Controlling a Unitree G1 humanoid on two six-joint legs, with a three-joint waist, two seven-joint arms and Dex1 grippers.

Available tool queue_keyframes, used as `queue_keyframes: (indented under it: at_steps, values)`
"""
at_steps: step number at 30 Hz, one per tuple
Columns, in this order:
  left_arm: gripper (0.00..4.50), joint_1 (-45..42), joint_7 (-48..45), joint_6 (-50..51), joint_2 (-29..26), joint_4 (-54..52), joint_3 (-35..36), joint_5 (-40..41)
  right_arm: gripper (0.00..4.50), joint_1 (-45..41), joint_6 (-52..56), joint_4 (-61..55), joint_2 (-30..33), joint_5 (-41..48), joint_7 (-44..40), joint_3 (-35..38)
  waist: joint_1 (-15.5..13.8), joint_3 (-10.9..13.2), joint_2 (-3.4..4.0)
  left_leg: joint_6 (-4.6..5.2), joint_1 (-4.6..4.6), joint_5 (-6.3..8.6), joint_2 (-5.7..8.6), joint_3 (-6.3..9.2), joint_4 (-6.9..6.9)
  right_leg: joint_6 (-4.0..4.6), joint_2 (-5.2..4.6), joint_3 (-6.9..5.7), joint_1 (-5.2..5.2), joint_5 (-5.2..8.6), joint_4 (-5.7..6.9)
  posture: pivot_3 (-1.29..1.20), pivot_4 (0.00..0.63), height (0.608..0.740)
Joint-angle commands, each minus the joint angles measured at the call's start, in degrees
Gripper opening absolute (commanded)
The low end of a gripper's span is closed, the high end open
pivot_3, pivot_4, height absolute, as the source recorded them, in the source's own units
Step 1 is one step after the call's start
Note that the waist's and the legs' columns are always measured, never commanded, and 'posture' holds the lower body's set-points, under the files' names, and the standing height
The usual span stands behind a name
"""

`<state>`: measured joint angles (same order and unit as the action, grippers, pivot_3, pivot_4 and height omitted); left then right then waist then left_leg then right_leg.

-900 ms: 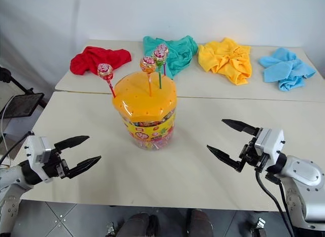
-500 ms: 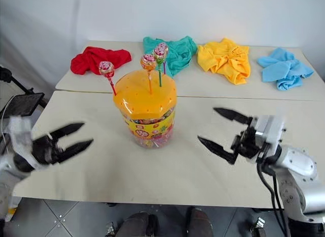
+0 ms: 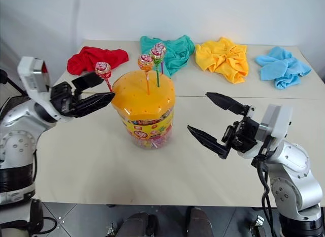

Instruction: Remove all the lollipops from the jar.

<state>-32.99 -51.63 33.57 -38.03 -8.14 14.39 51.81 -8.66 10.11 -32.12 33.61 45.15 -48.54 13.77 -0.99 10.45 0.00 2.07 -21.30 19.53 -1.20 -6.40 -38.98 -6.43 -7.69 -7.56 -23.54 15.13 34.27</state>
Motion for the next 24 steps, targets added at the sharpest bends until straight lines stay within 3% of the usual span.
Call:
queue_keyframes:
  at_steps: [1, 10, 11, 16, 18, 20, 24]
  values:
    - [2.96, -0.58, -0.95, 1.63, -0.65, -0.90, 1.56, 2.15, 4.50, -0.08, -1.08, -2.43, -0.42, -0.03, 0.87, 0.52, 0.18, 0.00, 0.00, -0.03, 0.00, 0.02, -0.04, -0.01, 0.01, 0.00, 0.05, 0.01, -0.02, 0.00, 0.00, 0.00, 0.150, 0.740]
    - [0.18, -1.29, -1.02, 4.66, -0.31, -0.60, 3.41, 5.02, 4.50, 0.89, -1.66, -2.54, -1.36, -0.75, 0.90, 0.31, 0.13, 0.00, 0.00, -0.07, 0.01, 0.04, -0.16, -0.05, -0.08, 0.02, 0.14, 0.07, -0.02, 0.01, 0.01, 0.00, 0.150, 0.740]
    - [0.03, -1.61, -0.38, 4.65, 0.29, -0.30, 3.90, 5.54, 4.50, 0.81, -1.72, -2.34, -1.49, -0.82, 0.79, 0.26, 0.06, 0.00, 0.00, -0.07, 0.00, 0.04, -0.16, -0.05, -0.08, 0.02, 0.15, 0.07, -0.02, 0.01, 0.01, 0.00, 0.150, 0.740]
    - [0.03, -6.48, 12.52, 5.69, 5.32, 2.96, 11.28, 12.74, 4.50, -0.97, -1.87, -0.84, -1.57, -0.53, -0.86, -0.29, -0.32, 0.04, -0.07, -0.06, -0.01, 0.04, -0.16, -0.03, -0.13, 0.02, 0.13, 0.07, -0.01, 0.00, 0.03, 0.00, 0.150, 0.740]
    - [0.03, -5.87, 16.20, 6.88, 4.75, 4.22, 14.65, 14.51, 4.50, -2.29, -1.74, -0.19, -1.02, -0.15, -2.70, -0.90, -0.10, 0.04, -0.07, -0.06, 0.00, 0.04, -0.15, -0.03, -0.15, 0.02, 0.12, 0.11, -0.01, 0.00, 0.06, 0.00, 0.150, 0.740]
    - [0.03, -2.61, 17.65, 9.32, 1.65, 6.41, 16.72, 13.59, 4.50, -3.55, -1.74, 0.60, -0.05, -0.25, -5.49, -1.76, 0.75, 0.04, -0.07, -0.07, 0.11, 0.04, -0.17, -0.11, -0.10, 0.02, 0.12, 0.16, -0.02, 0.00, 0.16, 0.00, 0.150, 0.740]
    - [0.03, 11.26, 14.86, 9.14, -9.10, 13.66, 15.24, 0.67, 4.50, -5.77, -2.23, 3.42, 3.22, -1.19, -14.21, -4.59, 1.97, 0.04, -0.07, -0.14, 0.25, 0.09, -0.29, -0.27, 0.04, 0.12, 0.24, 0.16, -0.11, 0.06, 0.27, 0.00, 0.150, 0.740]
